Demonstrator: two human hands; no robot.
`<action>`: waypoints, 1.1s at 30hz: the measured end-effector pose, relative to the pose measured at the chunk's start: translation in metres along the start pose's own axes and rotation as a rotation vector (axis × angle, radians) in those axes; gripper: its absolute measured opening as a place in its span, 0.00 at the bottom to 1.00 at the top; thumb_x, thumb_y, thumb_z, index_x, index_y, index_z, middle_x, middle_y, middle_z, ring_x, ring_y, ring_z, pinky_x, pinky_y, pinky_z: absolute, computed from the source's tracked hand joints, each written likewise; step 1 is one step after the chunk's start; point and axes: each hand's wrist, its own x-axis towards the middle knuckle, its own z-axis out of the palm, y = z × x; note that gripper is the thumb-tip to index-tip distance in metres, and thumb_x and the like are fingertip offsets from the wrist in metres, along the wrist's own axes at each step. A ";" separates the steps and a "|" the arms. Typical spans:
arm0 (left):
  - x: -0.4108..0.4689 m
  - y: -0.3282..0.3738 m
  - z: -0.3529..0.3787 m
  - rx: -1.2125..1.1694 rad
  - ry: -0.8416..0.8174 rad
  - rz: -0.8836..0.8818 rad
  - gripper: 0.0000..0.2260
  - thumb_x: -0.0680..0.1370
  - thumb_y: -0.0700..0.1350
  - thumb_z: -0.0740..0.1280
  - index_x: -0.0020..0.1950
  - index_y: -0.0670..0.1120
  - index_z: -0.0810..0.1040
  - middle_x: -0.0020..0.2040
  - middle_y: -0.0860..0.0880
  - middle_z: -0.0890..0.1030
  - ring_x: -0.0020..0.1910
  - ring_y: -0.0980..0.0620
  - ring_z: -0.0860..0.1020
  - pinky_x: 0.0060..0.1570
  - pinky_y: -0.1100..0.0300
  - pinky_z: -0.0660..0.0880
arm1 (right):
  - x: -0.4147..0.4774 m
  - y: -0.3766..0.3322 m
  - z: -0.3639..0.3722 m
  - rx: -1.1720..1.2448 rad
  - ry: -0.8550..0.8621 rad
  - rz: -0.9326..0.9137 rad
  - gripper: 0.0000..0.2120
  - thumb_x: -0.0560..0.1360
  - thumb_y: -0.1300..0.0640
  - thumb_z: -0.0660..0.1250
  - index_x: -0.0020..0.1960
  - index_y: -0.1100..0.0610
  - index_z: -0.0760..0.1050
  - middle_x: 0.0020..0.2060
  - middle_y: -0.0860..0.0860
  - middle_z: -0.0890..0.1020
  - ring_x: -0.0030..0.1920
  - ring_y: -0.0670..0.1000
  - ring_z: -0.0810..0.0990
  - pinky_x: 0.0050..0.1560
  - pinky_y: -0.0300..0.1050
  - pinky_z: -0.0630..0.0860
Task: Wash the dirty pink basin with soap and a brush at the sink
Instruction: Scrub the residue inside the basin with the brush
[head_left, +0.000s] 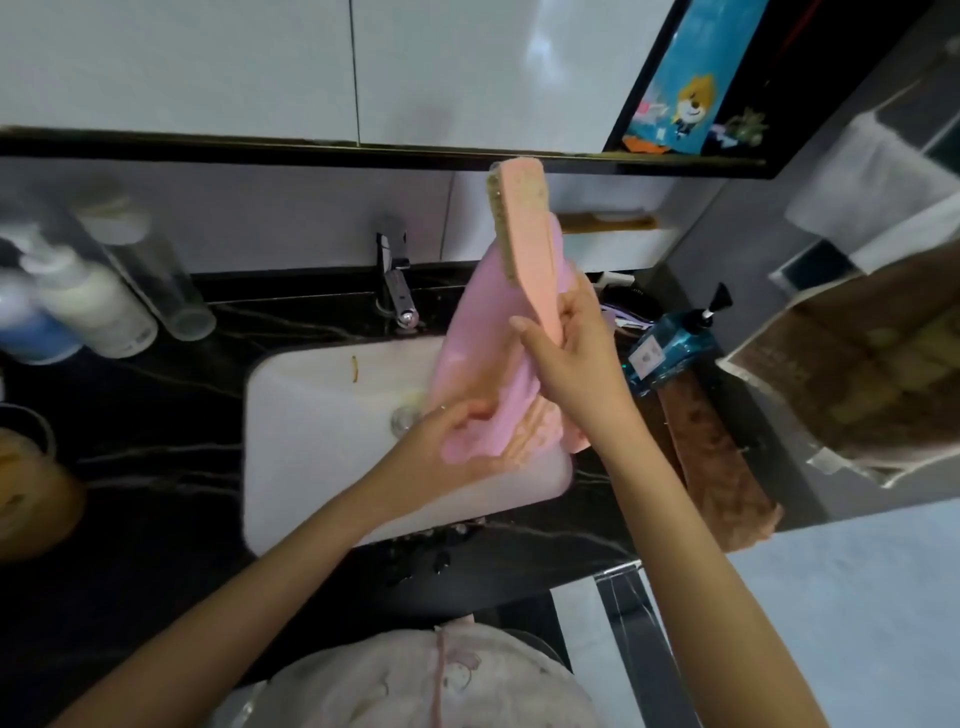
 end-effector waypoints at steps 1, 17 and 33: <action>-0.003 0.009 0.009 -0.010 0.034 -0.003 0.29 0.67 0.55 0.73 0.66 0.49 0.71 0.60 0.55 0.75 0.60 0.58 0.73 0.58 0.63 0.71 | -0.001 -0.006 0.006 0.007 0.024 0.017 0.11 0.76 0.55 0.67 0.48 0.58 0.66 0.39 0.44 0.68 0.39 0.46 0.72 0.41 0.40 0.73; 0.003 -0.033 -0.041 0.019 0.733 -0.159 0.11 0.79 0.46 0.61 0.36 0.52 0.75 0.34 0.47 0.77 0.36 0.49 0.75 0.40 0.49 0.73 | 0.003 0.055 -0.019 -0.178 -0.204 -0.009 0.22 0.82 0.51 0.51 0.76 0.41 0.54 0.51 0.42 0.76 0.43 0.40 0.75 0.40 0.33 0.70; 0.027 -0.018 -0.047 0.405 0.803 -0.228 0.16 0.74 0.55 0.61 0.35 0.43 0.74 0.30 0.46 0.76 0.32 0.46 0.74 0.36 0.55 0.70 | 0.015 0.066 0.029 -0.485 -0.393 -0.046 0.24 0.82 0.51 0.50 0.77 0.49 0.53 0.49 0.57 0.80 0.42 0.55 0.78 0.38 0.47 0.72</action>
